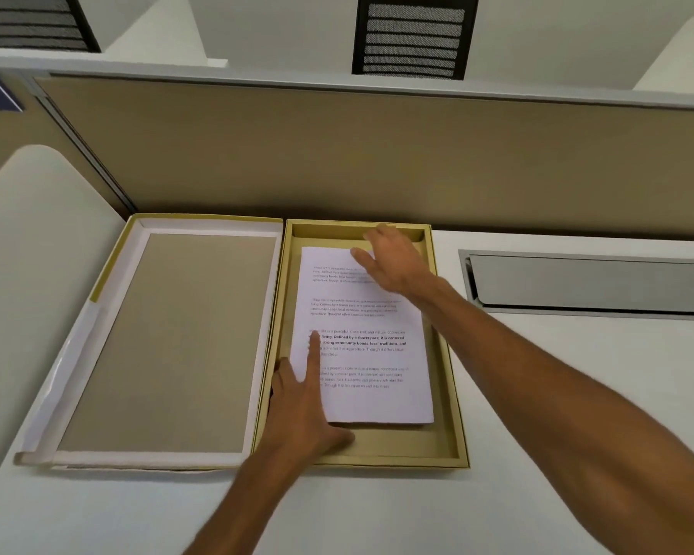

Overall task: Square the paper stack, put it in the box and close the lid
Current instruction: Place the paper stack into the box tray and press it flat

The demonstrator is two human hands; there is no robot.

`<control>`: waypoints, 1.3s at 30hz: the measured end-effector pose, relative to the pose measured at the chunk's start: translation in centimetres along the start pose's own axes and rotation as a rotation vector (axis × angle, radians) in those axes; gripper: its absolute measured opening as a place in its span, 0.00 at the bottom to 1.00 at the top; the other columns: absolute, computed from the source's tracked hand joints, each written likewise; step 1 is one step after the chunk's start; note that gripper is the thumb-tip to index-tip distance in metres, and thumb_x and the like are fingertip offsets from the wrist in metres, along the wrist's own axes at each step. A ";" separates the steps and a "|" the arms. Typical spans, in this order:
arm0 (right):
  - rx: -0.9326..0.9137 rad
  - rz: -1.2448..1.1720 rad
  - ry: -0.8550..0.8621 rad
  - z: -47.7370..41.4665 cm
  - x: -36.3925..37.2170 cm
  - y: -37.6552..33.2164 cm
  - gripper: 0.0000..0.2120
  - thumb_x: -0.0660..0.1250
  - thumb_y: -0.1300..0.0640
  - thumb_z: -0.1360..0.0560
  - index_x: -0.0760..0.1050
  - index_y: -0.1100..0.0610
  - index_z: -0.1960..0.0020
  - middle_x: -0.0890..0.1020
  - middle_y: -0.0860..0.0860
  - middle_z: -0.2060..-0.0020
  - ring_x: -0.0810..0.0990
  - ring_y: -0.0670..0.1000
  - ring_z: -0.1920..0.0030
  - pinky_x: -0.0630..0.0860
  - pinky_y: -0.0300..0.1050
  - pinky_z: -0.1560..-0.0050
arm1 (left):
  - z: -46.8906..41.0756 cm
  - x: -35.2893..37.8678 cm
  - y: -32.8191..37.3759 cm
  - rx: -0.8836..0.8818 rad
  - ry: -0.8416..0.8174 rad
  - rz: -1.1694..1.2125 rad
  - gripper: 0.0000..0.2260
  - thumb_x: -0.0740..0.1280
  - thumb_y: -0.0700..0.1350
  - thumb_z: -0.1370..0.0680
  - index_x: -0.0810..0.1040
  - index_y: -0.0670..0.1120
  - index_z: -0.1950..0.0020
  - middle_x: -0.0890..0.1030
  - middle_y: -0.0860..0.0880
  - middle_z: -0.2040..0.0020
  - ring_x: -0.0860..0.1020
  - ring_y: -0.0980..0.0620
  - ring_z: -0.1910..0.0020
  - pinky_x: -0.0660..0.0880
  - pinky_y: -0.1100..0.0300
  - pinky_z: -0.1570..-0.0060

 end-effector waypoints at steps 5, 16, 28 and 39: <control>-0.024 0.099 -0.174 -3.7 2.7 -0.4 0.28 0.54 0.38 0.20 0.79 0.61 0.44 0.81 0.58 0.43 0.77 0.56 0.45 0.74 0.53 0.45 | -0.2 0.1 0.2 0.028 0.116 -0.061 0.63 0.77 0.60 0.35 0.25 0.55 0.24 0.59 0.44 0.33 0.63 0.50 0.37 0.70 0.58 0.41; -0.007 0.102 -0.191 -4.6 4.3 -0.2 0.26 0.55 0.38 0.20 0.78 0.60 0.46 0.80 0.57 0.45 0.77 0.55 0.48 0.72 0.50 0.49 | -1.0 -0.3 0.0 0.011 0.160 -0.093 0.60 0.74 0.63 0.34 0.27 0.55 0.23 0.65 0.44 0.37 0.65 0.53 0.41 0.71 0.58 0.42; 0.325 -0.284 0.222 3.5 -1.1 1.7 0.26 0.60 0.45 0.19 0.69 0.60 0.28 0.72 0.57 0.29 0.69 0.57 0.29 0.68 0.52 0.32 | -1.9 -1.7 0.1 0.003 0.099 0.321 0.64 0.77 0.68 0.41 0.35 0.58 0.21 0.57 0.48 0.21 0.59 0.44 0.23 0.66 0.41 0.29; 0.632 -0.626 0.055 12.6 1.8 1.8 0.24 0.66 0.49 0.21 0.67 0.57 0.30 0.75 0.54 0.33 0.76 0.55 0.36 0.72 0.42 0.49 | -8.4 -4.9 1.4 -0.043 0.126 0.473 0.54 0.74 0.59 0.29 0.38 0.48 0.19 0.62 0.45 0.21 0.64 0.42 0.24 0.66 0.43 0.29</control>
Point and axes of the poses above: each hand's wrist, its own z-axis away from the middle knuckle, its own x-axis out of the palm, y = z × x, the point moved 6 cm from there along -z, towards the middle knuckle
